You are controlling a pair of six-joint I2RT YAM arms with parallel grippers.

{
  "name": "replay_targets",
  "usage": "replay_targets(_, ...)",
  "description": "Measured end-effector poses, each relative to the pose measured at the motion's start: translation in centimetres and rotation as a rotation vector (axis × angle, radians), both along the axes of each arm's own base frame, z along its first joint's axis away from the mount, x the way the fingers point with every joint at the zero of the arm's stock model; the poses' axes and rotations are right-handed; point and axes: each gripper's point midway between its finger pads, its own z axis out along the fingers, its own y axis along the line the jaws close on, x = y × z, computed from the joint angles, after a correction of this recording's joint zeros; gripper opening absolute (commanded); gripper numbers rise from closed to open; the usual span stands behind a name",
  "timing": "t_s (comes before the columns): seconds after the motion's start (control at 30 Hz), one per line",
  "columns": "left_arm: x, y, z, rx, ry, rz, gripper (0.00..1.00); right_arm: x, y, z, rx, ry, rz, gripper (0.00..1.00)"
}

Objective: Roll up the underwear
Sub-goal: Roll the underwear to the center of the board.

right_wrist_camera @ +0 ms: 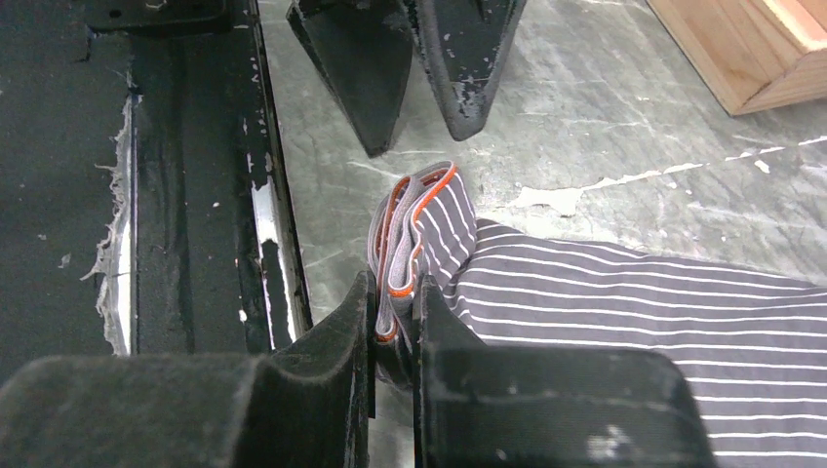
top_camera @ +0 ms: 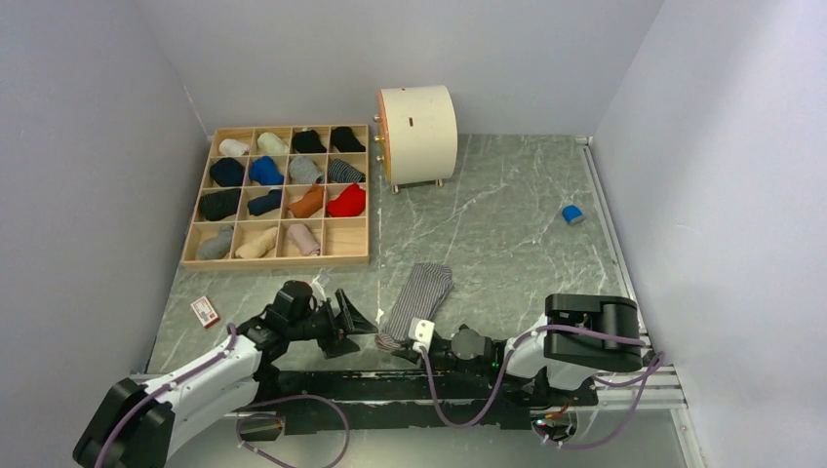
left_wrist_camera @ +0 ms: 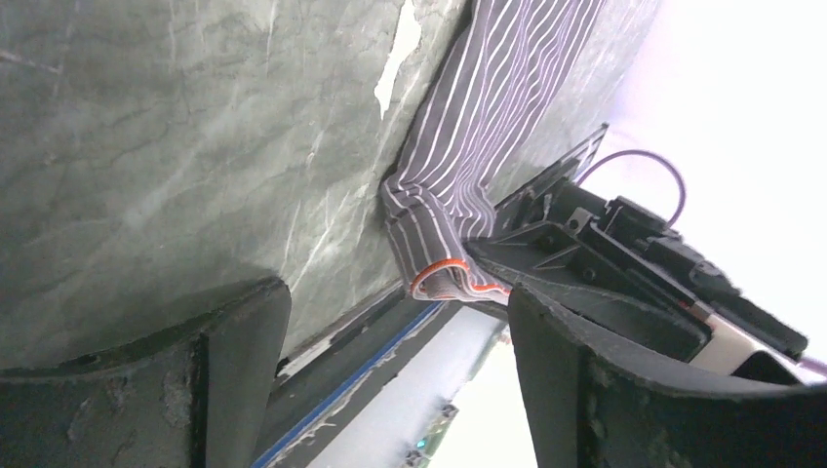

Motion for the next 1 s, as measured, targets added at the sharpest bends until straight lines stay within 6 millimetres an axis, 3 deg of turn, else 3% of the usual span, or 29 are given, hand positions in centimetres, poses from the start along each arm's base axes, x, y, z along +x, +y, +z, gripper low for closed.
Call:
replay_targets(0.2, 0.0, -1.1, -0.1, -0.036, 0.079, 0.062, 0.81, 0.1, -0.1, -0.3, -0.035, -0.058, 0.025, 0.06)
replay_targets(0.33, -0.5, -2.5, -0.6, -0.034, 0.138, 0.041, 0.67, 0.3, -0.1, -0.4, -0.051, -0.094, 0.035, 0.07)
replay_targets(0.4, -0.7, -3.2, -0.7, -0.040, 0.164, 0.030, 0.52, 0.3, -0.1, -0.5, -0.061, -0.108, 0.039, 0.07)
replay_targets(0.63, -0.7, -3.6, -1.7, -0.011, 0.186, 0.052, 0.35, 0.1, -0.1, -1.3, -0.127, -0.175, 0.080, 0.15)
replay_targets(0.77, -0.2, -3.6, -2.1, 0.035, 0.169, 0.068, 0.15, 0.0, 0.2, -1.6, -0.174, -0.237, 0.111, 0.31)
replay_targets(0.87, 0.2, -3.8, -2.0, 0.052, 0.161, 0.068, 0.08, 0.0, 0.0, -1.7, -0.215, -0.276, 0.130, 0.40)
replay_targets(0.93, 0.4, -3.9, -2.0, 0.064, 0.154, 0.070, 0.05, 0.0, -0.2, -1.7, -0.239, -0.298, 0.140, 0.59)
replay_targets(1.0, 0.5, -3.9, -2.0, 0.073, 0.148, 0.073, 0.05, 0.0, -0.4, -1.5, -0.265, -0.324, 0.148, 0.61)
